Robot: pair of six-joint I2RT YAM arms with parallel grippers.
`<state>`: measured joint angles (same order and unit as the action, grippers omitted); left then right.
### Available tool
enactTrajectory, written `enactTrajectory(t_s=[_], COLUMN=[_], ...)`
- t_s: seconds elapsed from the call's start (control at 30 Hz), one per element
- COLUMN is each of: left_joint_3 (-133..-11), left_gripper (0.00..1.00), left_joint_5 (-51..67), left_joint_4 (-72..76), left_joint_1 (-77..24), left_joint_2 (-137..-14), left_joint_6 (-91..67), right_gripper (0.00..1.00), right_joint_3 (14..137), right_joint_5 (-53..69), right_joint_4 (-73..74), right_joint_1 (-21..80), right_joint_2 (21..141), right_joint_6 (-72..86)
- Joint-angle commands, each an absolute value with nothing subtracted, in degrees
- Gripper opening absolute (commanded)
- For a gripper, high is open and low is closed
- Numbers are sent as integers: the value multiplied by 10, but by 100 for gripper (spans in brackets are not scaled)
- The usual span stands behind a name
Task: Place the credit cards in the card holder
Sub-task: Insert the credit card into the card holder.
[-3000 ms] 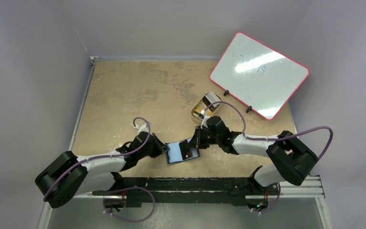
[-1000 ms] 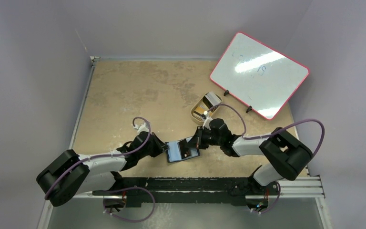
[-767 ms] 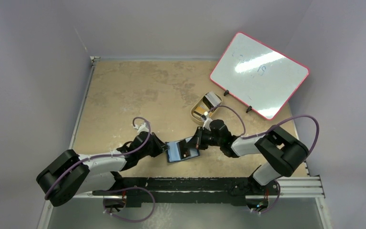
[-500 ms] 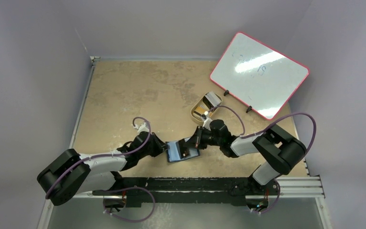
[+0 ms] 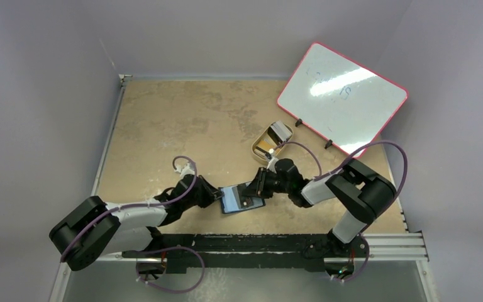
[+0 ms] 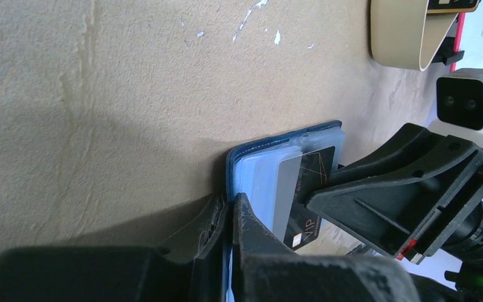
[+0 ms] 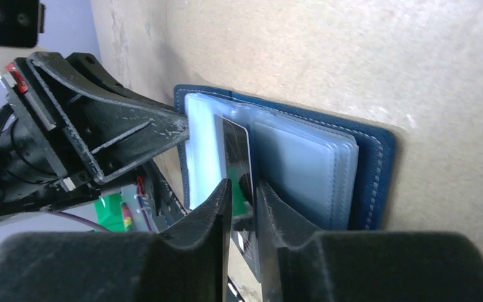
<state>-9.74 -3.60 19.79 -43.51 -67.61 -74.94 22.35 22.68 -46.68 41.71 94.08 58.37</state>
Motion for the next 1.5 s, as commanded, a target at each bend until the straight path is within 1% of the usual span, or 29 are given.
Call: enactTrajectory(t_s=[0.0,0.07,0.17,0.27,0.3,0.37,0.47,0.6,0.93,1.13,1.47], left_joint_3=[-91,-93,-92,-92,-93,-94,-94,-94,-93,-98,-102], left_gripper=[0,0,0,0,0,0,0,0,0,0,0], left_joint_5=[-51,-54,-58,-59,-59,-59,-60,-59,-61,-62,-68], left_joint_4=[165,161,155,151,151,151,151,150,152,148,142], left_joint_1=[-434,-434,-434,-433,-434,-434,-433,-434,-435,-435,-436], left_joint_2=[-687,-686,-684,-684,-685,-686,-686,-687,-688,-682,-676], left_joint_6=[-762,-764,-766,-767,-766,-766,-767,-766,-769,-767,-765], right_gripper=[27,32,38,46,50,52,51,48,45,42,37], right_joint_3=[259,282,304,316,320,323,324,326,357,373,345], right_joint_5=[218,210,158,126,122,113,116,127,175,181,211], right_joint_4=[-453,-390,-275,-204,-190,-166,-147,-157,-194,-189,-244], right_joint_1=[422,424,425,425,425,424,425,433,464,472,478], right_joint_2=[949,936,900,876,872,866,860,855,912,908,911], right_joint_6=[552,521,487,469,465,459,456,461,480,484,538])
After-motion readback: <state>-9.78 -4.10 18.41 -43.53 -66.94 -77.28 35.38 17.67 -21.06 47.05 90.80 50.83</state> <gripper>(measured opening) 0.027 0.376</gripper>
